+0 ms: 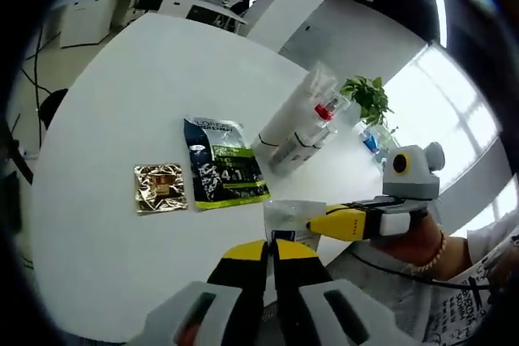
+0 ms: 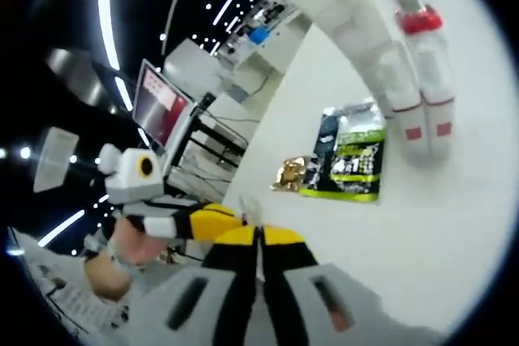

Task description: Arrange the skincare products in the storage area until every visible bottle or jar stands upright without overlapping.

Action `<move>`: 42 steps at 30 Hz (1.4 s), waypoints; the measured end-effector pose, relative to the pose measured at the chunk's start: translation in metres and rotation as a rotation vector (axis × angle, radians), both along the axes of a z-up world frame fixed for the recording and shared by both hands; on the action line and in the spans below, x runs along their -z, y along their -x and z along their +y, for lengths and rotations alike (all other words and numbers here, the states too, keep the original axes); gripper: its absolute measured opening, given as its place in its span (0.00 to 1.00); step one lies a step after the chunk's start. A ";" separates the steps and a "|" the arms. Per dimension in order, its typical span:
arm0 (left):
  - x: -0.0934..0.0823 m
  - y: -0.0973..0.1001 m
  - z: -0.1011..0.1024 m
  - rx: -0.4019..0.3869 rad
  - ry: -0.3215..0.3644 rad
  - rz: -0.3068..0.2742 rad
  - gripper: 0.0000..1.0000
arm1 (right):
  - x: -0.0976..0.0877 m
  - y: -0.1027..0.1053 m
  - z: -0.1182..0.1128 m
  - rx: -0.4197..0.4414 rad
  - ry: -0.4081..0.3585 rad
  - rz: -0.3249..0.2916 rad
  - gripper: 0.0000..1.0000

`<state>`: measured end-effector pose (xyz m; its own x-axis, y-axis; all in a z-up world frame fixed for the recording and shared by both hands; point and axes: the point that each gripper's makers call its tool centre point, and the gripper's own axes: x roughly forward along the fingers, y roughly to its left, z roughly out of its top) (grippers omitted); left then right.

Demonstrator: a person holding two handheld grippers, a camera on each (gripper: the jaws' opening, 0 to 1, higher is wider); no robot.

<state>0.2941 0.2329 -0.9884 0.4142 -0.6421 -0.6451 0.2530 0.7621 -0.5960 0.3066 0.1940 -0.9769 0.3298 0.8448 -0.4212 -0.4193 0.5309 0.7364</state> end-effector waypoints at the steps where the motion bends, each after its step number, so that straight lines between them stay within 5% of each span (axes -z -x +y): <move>1: 0.000 0.000 0.000 -0.001 0.001 0.001 0.03 | 0.000 0.000 0.000 0.002 -0.002 0.004 0.01; 42: -0.012 -0.003 -0.003 -0.001 0.000 -0.087 0.01 | -0.002 -0.013 -0.014 0.045 0.061 -0.074 0.04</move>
<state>0.2973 0.2299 -0.9760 0.4694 -0.6417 -0.6066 0.3033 0.7623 -0.5717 0.3194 0.1804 -0.9753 0.3991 0.8018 -0.4449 -0.4459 0.5937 0.6699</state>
